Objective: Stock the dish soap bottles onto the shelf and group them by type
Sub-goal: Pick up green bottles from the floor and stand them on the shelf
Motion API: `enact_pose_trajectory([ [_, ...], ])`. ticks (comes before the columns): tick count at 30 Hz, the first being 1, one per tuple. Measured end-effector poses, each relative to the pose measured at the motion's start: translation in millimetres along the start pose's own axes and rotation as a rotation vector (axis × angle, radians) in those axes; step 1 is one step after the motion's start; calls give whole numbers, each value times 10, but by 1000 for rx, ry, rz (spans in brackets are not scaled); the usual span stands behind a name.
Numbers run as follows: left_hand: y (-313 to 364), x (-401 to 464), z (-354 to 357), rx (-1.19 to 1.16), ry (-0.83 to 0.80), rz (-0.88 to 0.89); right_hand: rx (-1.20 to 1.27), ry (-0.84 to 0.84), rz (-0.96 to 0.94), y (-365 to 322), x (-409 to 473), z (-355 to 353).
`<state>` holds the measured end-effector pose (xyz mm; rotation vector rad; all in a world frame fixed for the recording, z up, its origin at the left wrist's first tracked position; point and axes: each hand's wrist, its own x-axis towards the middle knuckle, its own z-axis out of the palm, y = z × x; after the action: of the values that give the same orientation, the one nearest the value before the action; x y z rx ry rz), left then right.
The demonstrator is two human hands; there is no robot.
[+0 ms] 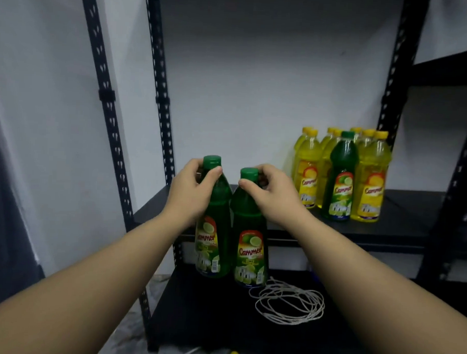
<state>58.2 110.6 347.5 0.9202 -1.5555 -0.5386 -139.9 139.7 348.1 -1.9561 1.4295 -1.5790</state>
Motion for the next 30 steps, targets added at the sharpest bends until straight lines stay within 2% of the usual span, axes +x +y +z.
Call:
enact_pose_trajectory([
  [10,381,835,499,-5,-14,45,-18,120,-40,-219,733,-678],
  [21,-81,1261,1052,22,-33,13,-18,133,12,422,1239,-668],
  [30,-416,1416,1222,-85,64,-15,55,135,37,871,1400,-520],
])
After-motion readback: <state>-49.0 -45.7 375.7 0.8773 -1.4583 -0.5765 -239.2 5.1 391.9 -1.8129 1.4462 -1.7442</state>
